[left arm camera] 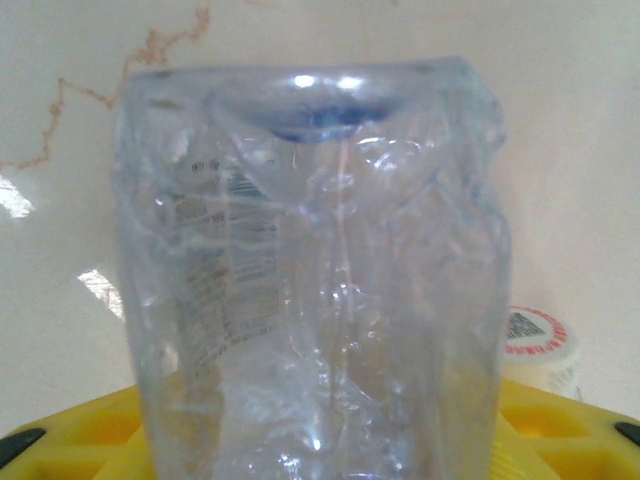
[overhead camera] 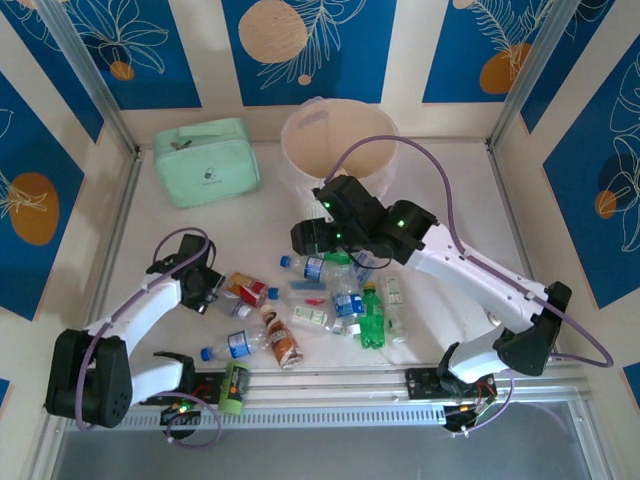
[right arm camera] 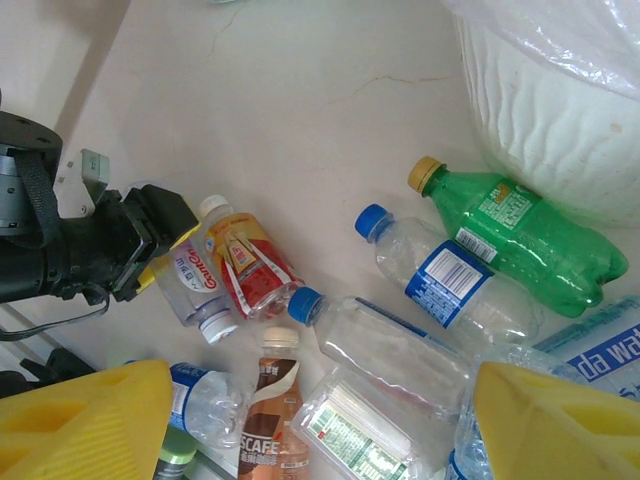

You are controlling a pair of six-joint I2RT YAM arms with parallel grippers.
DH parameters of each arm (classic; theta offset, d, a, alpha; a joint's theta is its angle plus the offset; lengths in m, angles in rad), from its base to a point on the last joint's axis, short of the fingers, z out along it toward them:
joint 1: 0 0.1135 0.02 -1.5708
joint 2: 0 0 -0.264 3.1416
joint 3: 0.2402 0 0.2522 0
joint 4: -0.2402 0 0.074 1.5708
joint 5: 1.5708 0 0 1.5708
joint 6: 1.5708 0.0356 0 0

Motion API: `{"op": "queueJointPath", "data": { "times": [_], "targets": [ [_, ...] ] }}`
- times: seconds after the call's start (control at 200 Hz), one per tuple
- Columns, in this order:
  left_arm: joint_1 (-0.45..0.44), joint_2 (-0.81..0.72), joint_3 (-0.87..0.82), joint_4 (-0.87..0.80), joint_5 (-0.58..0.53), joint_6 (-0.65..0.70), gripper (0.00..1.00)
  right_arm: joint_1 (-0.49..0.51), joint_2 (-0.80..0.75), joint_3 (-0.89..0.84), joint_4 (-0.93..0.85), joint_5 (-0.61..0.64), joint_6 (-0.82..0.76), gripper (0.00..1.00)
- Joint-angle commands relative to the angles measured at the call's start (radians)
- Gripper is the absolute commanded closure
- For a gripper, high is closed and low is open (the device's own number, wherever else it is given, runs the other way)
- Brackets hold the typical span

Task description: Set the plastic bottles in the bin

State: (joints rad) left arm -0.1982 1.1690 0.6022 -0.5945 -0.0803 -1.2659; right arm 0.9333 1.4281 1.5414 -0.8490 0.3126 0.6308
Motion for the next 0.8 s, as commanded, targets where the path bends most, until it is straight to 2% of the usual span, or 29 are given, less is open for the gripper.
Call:
{"op": "queueJointPath", "data": {
  "times": [0.0, 0.195, 0.335, 0.545, 0.68, 0.795],
  "targets": [
    [0.013, -0.027, 0.054, -0.044, -0.029, 0.044, 0.46, -0.010, -0.039, -0.011, 0.026, -0.055, 0.021, 0.21],
    [0.013, -0.085, 0.150, -0.078, -0.040, 0.135, 0.48, -0.023, -0.041, -0.006, 0.057, -0.148, 0.031, 0.21],
    [0.013, -0.136, 0.200, -0.012, 0.029, 0.206, 0.49, -0.052, -0.041, -0.010, 0.114, -0.292, 0.051, 0.21],
    [0.012, -0.185, 0.224, 0.229, 0.270, 0.226, 0.49, -0.073, -0.026, 0.006, 0.166, -0.435, 0.086, 0.18],
    [0.013, -0.165, 0.222, 0.447, 0.469, 0.167, 0.50, -0.077, -0.018, 0.013, 0.185, -0.472, 0.099, 0.17],
    [0.010, -0.154, 0.206, 0.665, 0.595, 0.097, 0.50, -0.091, -0.011, 0.004, 0.213, -0.515, 0.123, 0.16]
  ]
}}
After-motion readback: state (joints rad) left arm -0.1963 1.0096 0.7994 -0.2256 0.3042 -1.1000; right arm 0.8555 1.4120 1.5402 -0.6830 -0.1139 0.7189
